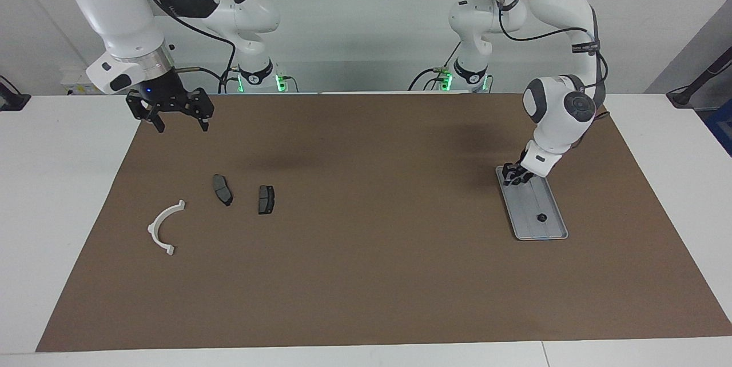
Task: Place bearing gear from tray to pile
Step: 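Close the left gripper on the black gear and lift it, then carry the gear with the left gripper to mid-table and release it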
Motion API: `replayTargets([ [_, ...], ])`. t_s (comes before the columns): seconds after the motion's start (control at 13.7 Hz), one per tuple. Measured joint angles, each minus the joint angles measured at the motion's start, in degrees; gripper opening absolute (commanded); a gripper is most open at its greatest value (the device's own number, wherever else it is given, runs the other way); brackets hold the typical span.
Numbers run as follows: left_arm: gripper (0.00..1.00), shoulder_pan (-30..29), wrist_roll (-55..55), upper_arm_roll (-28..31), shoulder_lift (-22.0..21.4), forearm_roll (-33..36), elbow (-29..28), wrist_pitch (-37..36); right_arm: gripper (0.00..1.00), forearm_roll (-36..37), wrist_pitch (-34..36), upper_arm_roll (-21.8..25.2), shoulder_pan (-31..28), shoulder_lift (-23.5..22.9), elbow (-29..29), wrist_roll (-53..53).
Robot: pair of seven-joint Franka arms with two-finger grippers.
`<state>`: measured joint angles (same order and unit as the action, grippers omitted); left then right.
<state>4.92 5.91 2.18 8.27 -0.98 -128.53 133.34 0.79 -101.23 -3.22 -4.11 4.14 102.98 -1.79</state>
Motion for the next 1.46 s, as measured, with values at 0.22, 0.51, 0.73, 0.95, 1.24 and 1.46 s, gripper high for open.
replayTargets([
  [0.22, 0.46, -0.03, 0.0, 0.3, 0.0, 0.0, -0.12, 0.0, 1.0, 0.0, -0.02, 0.0, 0.0, 0.0, 0.11, -0.27],
  [0.51, 0.0, -0.03, 0.0, 0.31, -0.12, -0.01, -0.09, 0.02, 1.0, 0.0, -0.03, 0.05, -0.07, 0.0, 0.24, -1.07],
  [0.73, 0.0, -0.03, 0.0, 0.31, -0.21, -0.01, 0.1, -0.22, 1.0, 0.0, -0.04, 0.26, -0.25, 0.0, 0.27, -2.42],
  [0.95, 0.0, 0.08, 1.33, 0.19, -0.26, -0.01, 4.66, -5.06, 1.0, 0.0, -0.04, 0.4, -0.37, 0.0, 0.28, -2.63],
  [1.24, 0.0, 5.88, 11.76, -0.23, -0.18, -0.01, 13.09, -11.59, 1.0, 0.0, -0.39, 0.4, -0.37, 0.0, 0.3, -2.67],
  [1.46, 0.0, 12.82, 23.09, -0.48, 0.67, -0.1, 15.94, -11.65, 1.0, 0.0, -0.76, 0.43, -0.9, 0.0, 0.31, -3.52],
])
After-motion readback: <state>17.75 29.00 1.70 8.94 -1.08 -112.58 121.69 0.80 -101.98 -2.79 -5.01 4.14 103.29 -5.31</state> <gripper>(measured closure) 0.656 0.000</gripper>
